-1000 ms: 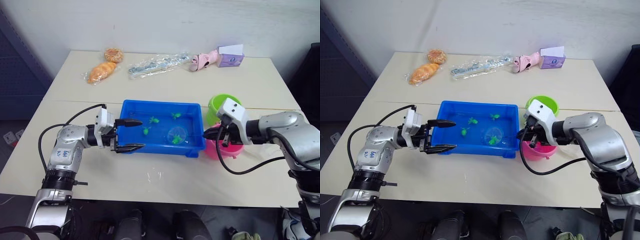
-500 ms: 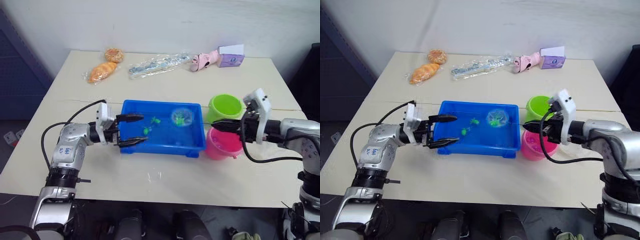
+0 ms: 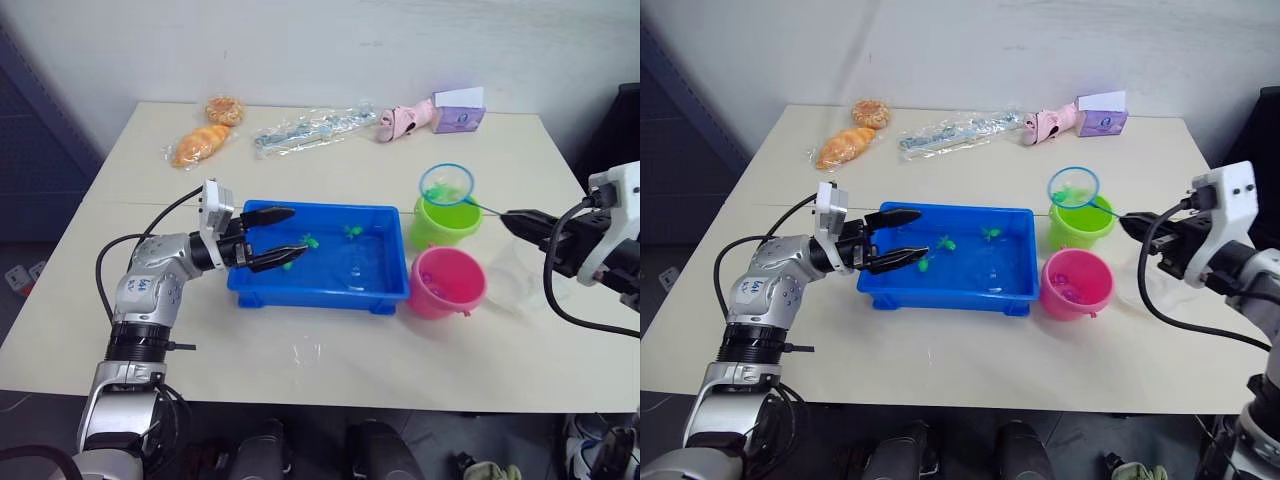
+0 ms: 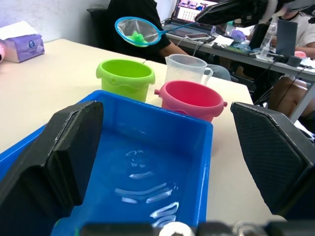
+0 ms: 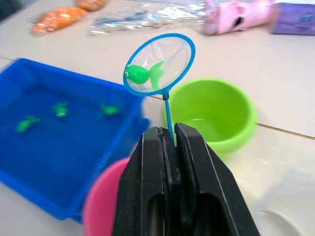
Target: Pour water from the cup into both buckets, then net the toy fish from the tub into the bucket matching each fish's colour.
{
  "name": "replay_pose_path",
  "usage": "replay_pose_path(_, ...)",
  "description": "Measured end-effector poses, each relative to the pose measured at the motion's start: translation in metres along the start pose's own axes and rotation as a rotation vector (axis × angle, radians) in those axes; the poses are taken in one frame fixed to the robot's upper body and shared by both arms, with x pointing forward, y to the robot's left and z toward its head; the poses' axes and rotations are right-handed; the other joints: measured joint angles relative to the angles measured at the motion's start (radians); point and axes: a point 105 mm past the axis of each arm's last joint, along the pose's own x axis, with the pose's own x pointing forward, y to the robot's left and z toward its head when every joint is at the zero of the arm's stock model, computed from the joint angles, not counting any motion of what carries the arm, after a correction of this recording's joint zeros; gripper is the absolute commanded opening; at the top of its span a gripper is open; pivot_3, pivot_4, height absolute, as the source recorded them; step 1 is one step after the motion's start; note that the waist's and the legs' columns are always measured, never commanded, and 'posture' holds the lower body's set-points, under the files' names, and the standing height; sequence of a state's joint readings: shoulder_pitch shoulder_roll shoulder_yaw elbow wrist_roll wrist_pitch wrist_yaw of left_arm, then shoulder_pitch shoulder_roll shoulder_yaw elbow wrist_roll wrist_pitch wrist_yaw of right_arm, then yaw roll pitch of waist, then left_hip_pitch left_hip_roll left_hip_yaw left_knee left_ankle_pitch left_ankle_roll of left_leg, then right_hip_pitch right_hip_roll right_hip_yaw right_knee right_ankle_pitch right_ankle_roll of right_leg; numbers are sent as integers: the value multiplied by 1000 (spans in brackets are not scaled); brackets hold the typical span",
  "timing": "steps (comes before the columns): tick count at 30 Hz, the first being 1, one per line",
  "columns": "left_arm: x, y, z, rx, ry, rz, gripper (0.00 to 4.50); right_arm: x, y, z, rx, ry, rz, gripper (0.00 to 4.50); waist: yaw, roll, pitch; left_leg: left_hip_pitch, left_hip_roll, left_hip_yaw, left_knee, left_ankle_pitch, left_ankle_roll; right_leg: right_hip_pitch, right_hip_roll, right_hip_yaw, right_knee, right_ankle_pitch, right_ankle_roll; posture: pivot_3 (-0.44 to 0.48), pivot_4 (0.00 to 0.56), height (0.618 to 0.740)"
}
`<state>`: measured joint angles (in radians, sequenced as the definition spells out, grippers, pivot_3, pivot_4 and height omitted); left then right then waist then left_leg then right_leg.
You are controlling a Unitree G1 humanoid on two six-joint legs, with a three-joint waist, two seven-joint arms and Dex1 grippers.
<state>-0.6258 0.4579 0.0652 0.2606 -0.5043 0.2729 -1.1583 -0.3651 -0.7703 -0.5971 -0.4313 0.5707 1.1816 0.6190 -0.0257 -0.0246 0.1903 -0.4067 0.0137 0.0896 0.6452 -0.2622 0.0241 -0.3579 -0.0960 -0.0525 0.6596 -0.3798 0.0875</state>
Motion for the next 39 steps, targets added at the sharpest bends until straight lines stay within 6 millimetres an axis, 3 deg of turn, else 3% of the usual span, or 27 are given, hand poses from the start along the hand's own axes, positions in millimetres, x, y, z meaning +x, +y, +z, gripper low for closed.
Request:
replay_pose_path(10, 2, -4, 1, 37, -7, -36, 4461, 9, -15, -10, -134, 7, -111, 0, -1, 0, 0, 0, 0, 0, 0, 0, -1, 0, 1, 0, 0, 0, 0, 0, 150, 740)
replay_pose_path(13, 3, -4, 0, 37, -12, -37, 4461, 18, -20, -25, -333, 61, -159, 0, 0, 0, 0, 0, 0, 1, 0, 0, 0, 0, 0, 0, 0, 0, 0, 0, 150, 740)
replay_pose_path(18, 6, -6, -3, 37, -7, -42, 4461, 22, -27, -27, -604, 54, -212, 0, 1, 0, 0, 0, 0, 1, 0, 0, -1, 0, 0, 0, -1, 0, 1, 0, 150, 740)
replay_pose_path(21, 8, -6, -5, 40, -7, -37, 4461, 24, -30, -26, -833, 34, -231, 0, 1, 0, 0, 0, 0, 1, 0, 1, -1, 0, 1, 0, 0, 0, 1, 0, 150, 740)
replay_pose_path(23, 10, -7, -5, 43, -7, -36, 4461, 27, -28, -36, -1111, 77, -190, 0, 0, 0, 0, 0, 0, 1, 0, 1, -1, 0, 1, 0, -1, 0, 1, 0, 150, 740)
replay_pose_path(27, 9, -6, -6, 66, 7, -36, 4461, 30, -30, -41, -1234, 48, -198, 0, -1, 0, 0, 0, 0, 1, 0, 1, -2, 0, 1, 0, 0, 0, 1, 0, 150, 740)
replay_pose_path(30, 7, -4, -7, 68, 12, -26, 4461, 31, -25, -36, -1433, -33, -179, 0, 0, 0, 0, 0, 0, 1, 1, 1, -2, 0, 1, 0, 0, 0, 1, 0, 150, 740)
replay_pose_path(39, 10, 2, -2, 92, 21, -36, 4461, 29, -27, -42, -1636, -72, -121, 0, 0, 0, 0, 0, 0, 1, 1, 1, -2, 0, 1, 0, 0, 0, 1, 0, 150, 740)
